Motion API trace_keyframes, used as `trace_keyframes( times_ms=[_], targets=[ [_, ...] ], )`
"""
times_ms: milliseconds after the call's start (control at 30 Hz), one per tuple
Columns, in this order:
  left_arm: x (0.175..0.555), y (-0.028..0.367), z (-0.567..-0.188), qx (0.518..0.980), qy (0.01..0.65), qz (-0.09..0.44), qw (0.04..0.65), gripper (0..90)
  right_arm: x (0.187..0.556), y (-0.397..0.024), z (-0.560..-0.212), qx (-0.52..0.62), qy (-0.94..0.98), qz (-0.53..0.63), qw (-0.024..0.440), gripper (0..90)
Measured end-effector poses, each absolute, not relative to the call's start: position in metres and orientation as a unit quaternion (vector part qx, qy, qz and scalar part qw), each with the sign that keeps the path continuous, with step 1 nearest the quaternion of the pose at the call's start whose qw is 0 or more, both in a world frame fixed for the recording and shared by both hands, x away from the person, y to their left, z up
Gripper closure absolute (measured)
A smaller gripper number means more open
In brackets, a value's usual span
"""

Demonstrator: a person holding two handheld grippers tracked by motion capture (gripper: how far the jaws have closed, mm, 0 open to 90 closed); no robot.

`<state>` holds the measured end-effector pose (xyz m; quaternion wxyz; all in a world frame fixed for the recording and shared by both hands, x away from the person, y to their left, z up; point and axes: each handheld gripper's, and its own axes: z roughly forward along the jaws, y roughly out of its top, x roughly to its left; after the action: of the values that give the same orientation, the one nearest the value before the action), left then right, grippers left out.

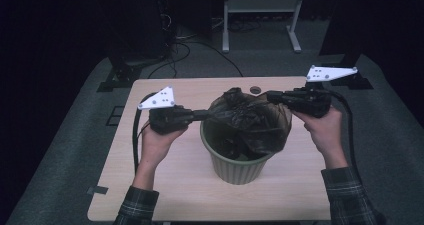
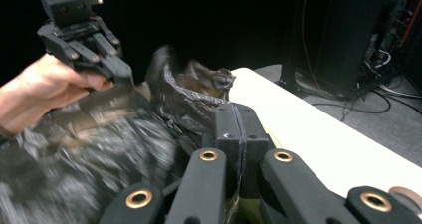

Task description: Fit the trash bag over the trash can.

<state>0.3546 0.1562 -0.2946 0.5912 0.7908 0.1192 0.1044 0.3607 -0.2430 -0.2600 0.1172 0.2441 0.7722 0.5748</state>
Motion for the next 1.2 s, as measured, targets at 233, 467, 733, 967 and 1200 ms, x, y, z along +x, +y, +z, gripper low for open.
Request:
trace_keyframes(
  times_ms=[233,467,733,967,1200],
  targets=[
    [0.353,0.187,-0.296,0.780,0.144,0.124,0.596,89.9,0.358,-0.261,-0.275,0.264,0.763,0.578,0.115,89.8],
    [0.351,0.203,-0.309,0.778,0.163,0.125,0.594,89.8,0.355,-0.279,-0.295,0.291,0.755,0.577,0.113,89.8],
    [0.350,0.192,-0.308,0.780,0.142,0.112,0.600,89.6,0.355,-0.283,-0.291,0.285,0.746,0.591,0.109,66.3],
    [0.349,0.184,-0.307,0.778,0.130,0.101,0.606,89.6,0.352,-0.286,-0.267,0.279,0.735,0.605,0.127,54.2],
    [0.348,0.173,-0.307,0.785,0.118,0.092,0.601,89.7,0.347,-0.280,-0.245,0.261,0.731,0.615,0.138,47.3]
  ],
)
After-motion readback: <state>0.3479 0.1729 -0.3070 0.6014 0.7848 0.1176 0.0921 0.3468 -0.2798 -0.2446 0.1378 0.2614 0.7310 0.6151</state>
